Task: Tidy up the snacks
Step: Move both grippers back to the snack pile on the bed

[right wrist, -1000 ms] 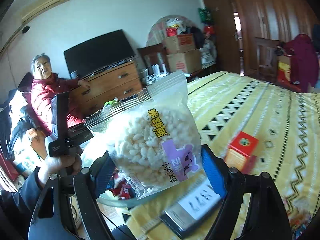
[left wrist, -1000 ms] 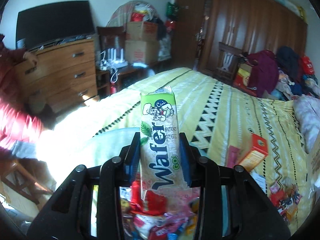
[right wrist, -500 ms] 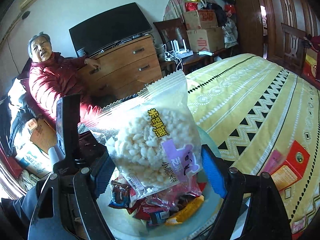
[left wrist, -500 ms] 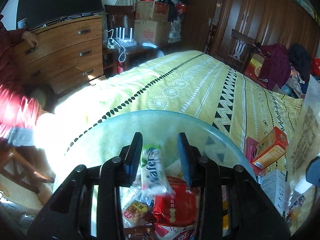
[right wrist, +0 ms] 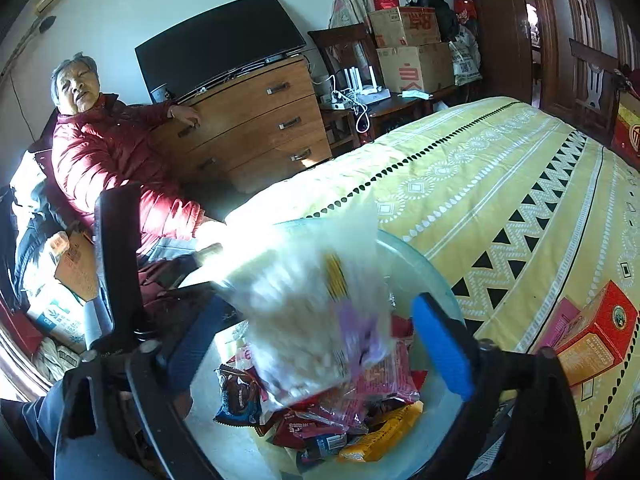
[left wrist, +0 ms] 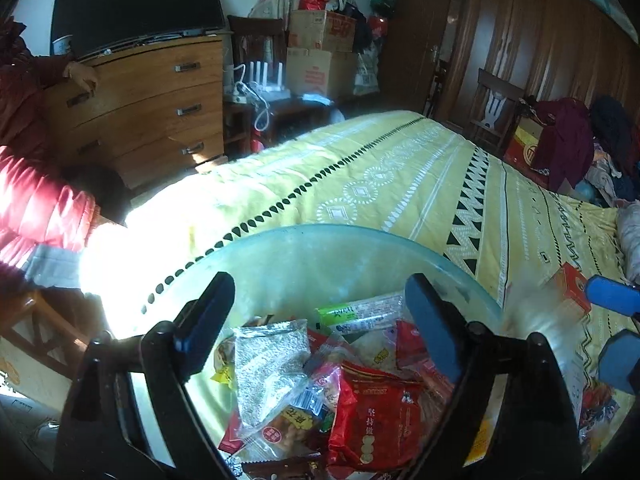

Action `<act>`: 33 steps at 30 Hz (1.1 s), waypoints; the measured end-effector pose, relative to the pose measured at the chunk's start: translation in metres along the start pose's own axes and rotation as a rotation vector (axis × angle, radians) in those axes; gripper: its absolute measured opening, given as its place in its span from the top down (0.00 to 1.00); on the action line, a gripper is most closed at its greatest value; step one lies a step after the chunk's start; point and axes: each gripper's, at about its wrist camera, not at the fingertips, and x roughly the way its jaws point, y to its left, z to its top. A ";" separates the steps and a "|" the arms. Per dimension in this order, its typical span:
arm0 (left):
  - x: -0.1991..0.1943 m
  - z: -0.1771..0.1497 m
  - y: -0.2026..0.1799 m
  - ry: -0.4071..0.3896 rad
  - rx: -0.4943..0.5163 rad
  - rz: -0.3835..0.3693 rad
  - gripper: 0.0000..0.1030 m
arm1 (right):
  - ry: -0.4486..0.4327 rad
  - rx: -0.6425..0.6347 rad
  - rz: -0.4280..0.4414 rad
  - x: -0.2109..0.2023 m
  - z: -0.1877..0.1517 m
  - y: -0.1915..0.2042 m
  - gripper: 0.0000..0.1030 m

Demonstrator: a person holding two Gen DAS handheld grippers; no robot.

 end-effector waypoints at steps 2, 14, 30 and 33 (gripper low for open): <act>-0.001 0.001 0.002 -0.007 0.000 0.006 0.10 | -0.007 0.023 0.000 -0.008 -0.003 -0.002 0.04; -0.046 -0.008 -0.029 -0.086 0.051 -0.095 0.08 | -0.152 0.099 -0.190 -0.144 -0.134 -0.041 0.04; -0.125 -0.125 -0.194 -0.039 0.421 -0.475 0.06 | 0.028 0.630 -0.410 -0.229 -0.416 -0.112 0.04; -0.122 -0.150 -0.214 0.024 0.471 -0.506 0.06 | 0.059 0.640 -0.378 -0.220 -0.431 -0.107 0.04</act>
